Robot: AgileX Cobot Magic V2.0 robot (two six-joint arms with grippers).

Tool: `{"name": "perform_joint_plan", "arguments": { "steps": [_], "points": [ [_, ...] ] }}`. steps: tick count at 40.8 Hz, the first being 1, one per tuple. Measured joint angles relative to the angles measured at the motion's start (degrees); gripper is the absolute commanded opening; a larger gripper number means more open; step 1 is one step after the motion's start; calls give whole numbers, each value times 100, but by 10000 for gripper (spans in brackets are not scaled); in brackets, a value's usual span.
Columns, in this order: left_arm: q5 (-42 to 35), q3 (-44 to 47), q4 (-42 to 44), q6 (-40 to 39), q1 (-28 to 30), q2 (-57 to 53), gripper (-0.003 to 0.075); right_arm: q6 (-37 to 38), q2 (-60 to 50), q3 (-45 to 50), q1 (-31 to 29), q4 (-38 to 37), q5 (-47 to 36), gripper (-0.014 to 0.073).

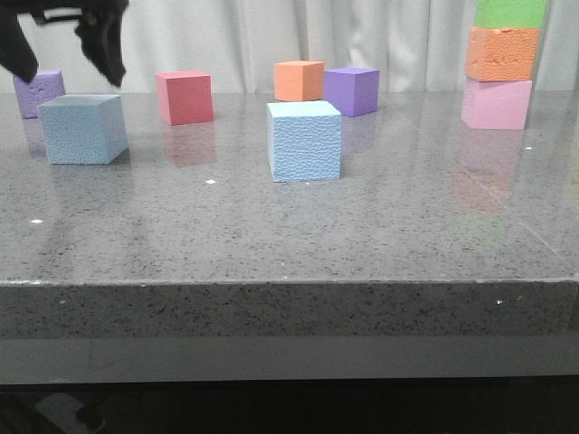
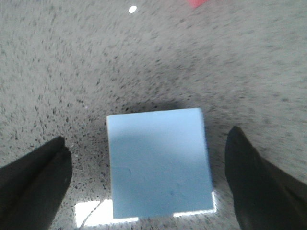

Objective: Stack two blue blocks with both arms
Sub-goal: 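Lower the left gripper over the other light-blue cube and close, then lift the cube with the left gripper and carry it above the placed cube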

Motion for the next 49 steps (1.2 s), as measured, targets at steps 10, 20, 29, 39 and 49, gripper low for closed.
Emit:
{"name": "perform_joint_plan", "arguments": {
  "steps": [10, 20, 29, 39, 49],
  "points": [
    [53, -24, -186, -249, 0, 553, 617, 0, 0, 0, 0, 4, 0, 584],
    [41, -37, -301, -265, 0, 653, 504, 0, 0, 0, -3, 4, 0, 584],
    [41, -47, -291, -265, 0, 653, 361, 0, 0, 0, -3, 4, 0, 584],
    [556, -586, -291, 112, -82, 657, 350, 0, 0, 0, -3, 4, 9, 584],
    [981, -1761, -291, 822, -615, 657, 350, 0, 0, 0, -3, 4, 9, 584]
  ]
}}
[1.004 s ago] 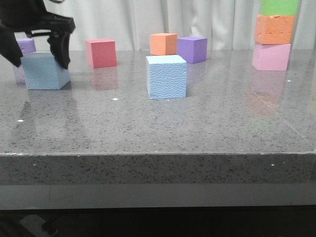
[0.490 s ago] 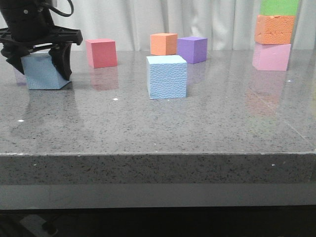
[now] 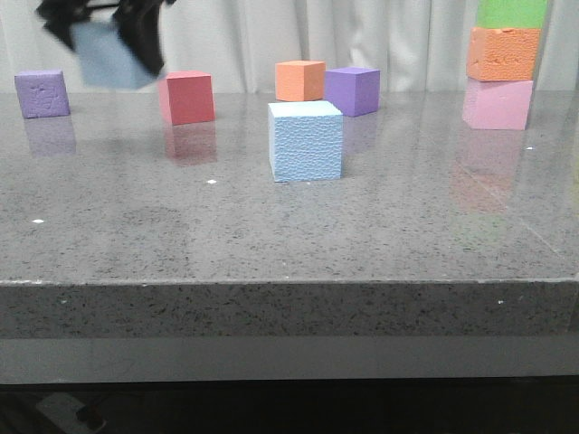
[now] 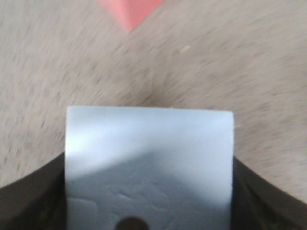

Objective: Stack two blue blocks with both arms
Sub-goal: 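Lift the cube with the left gripper and carry it above the placed cube, then lower the held cube onto the placed light-blue cube with the left gripper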

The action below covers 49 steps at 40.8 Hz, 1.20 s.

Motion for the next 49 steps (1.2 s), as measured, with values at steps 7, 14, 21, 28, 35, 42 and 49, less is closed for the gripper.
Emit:
{"name": "perform_joint_plan", "arguments": {
  "steps": [7, 14, 21, 28, 35, 42, 49],
  "points": [
    [96, -650, -34, 688, -635, 0, 350, 0, 0, 0, 0, 0, 0, 584],
    [283, -795, -583, 2713, -1309, 0, 350, 0, 0, 0, 0, 0, 0, 584],
    [659, -795, -1094, 4363, -1790, 22, 350, 0, 0, 0, 0, 0, 0, 584],
    [606, -800, -1076, 4638, -1811, 201, 351, 0, 0, 0, 0, 0, 0, 584],
    [574, -800, -908, 5046, -1801, 398, 351, -11, 0, 0, 0, 0, 0, 584],
    [410, -800, -866, 5303, -1801, 461, 351, -11, 0, 0, 0, 0, 0, 584],
    [410, -800, -846, 5403, -1767, 470, 351, -11, 0, 0, 0, 0, 0, 584]
  ]
}}
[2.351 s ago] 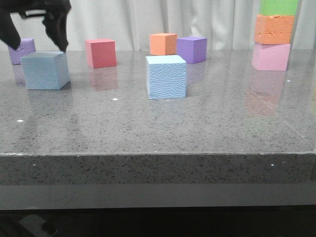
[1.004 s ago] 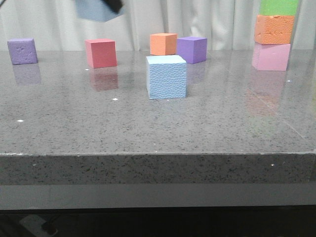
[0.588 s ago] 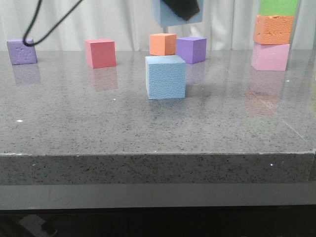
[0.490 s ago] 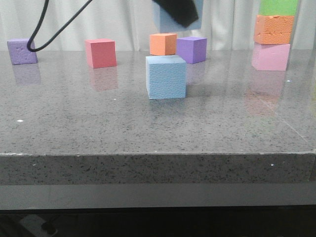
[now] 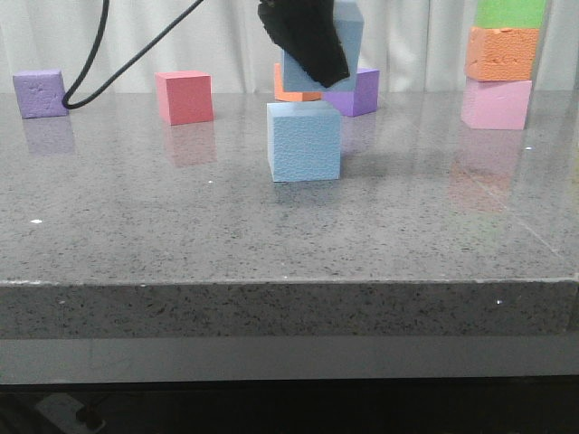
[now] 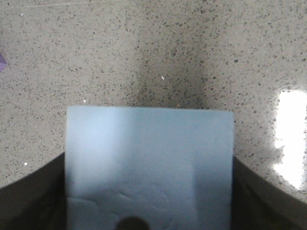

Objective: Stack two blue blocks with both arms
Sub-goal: 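Lower the held cube onto the placed light-blue cube with the left gripper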

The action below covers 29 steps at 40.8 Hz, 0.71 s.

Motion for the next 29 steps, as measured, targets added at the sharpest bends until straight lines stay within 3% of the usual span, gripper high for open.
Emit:
{"name": "perform_joint_plan", "arguments": {
  "steps": [29],
  "points": [
    [-37, 212, -215, 36, 189, 13, 351, 0, 0, 0, 0, 0, 0, 584]
  ]
}}
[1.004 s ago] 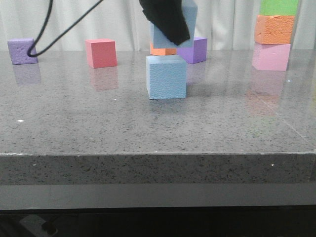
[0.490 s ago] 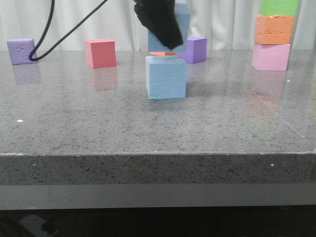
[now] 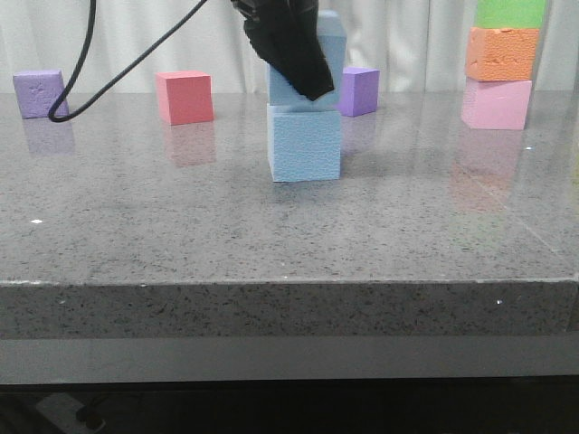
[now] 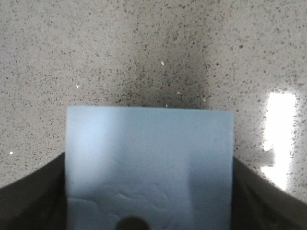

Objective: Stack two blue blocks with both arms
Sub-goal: 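Lower the held cube onto the placed light-blue cube with the left gripper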

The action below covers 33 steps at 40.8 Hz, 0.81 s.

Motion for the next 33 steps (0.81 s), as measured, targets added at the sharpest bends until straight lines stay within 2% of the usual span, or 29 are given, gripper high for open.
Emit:
{"name": "perform_joint_plan", "arguments": {
  "steps": [11, 33],
  "points": [
    [-16, 50, -20, 21, 20, 0, 353, 0, 0, 0, 0, 0, 0, 584],
    [-126, 62, -104, 54, 33, 0, 427, 0, 0, 0, 0, 0, 0, 584]
  ]
}}
